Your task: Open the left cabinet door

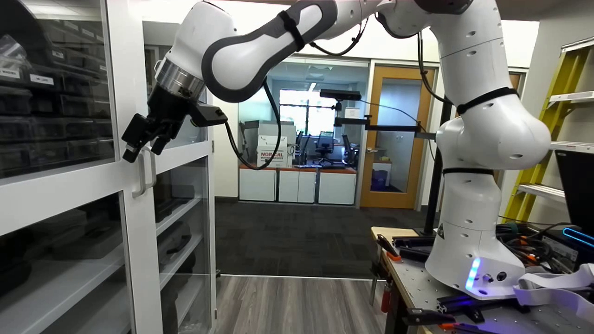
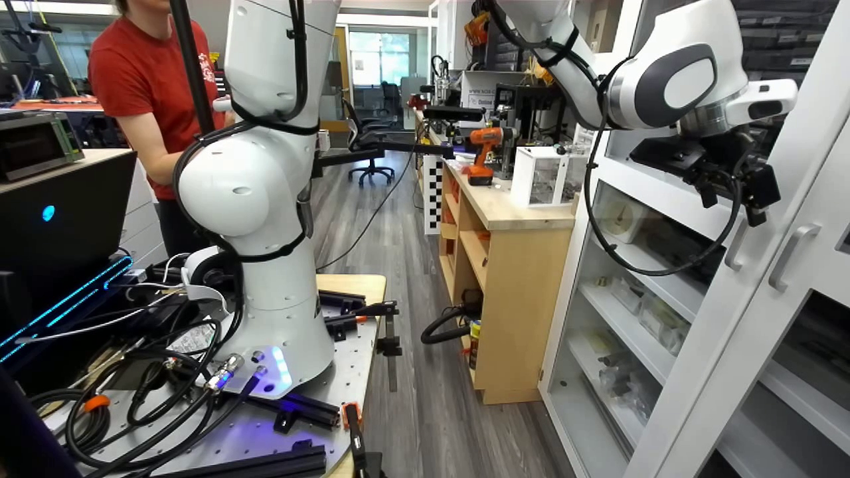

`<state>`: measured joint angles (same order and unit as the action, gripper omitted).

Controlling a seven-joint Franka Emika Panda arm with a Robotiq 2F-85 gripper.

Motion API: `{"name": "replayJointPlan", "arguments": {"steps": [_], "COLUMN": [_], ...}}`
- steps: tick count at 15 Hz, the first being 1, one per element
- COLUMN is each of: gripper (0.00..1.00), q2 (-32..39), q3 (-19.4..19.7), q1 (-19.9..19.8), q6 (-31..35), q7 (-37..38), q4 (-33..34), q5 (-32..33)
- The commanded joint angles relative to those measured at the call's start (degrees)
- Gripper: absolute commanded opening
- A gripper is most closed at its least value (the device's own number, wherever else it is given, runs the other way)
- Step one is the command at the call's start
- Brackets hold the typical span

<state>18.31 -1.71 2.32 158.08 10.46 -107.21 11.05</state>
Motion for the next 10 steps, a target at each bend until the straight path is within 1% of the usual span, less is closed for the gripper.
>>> {"name": "replayJointPlan", "arguments": {"steps": [1,3,5,6,7,10], "gripper": [1.00,1.00,0.74,0.68,0.60,0.41], "q2": [2.1,2.9,3.5,3.6,3.6,3.4], "q3": [1.6,1.9,2.2,2.5,2.3,2.4], "q1": [1.0,1.1,1.0,1.1,0.9,0.9], "q6": [2.1,2.7,3.1,3.2,3.4,3.4], "q7": [-1.2,-1.3,-1.7,-1.6,-2.1,-2.0], "q4": [2.1,2.7,3.2,3.3,3.3,3.4], "q5": [-1.0,-0.9,-1.1,-0.9,-1.3,-1.8]}}
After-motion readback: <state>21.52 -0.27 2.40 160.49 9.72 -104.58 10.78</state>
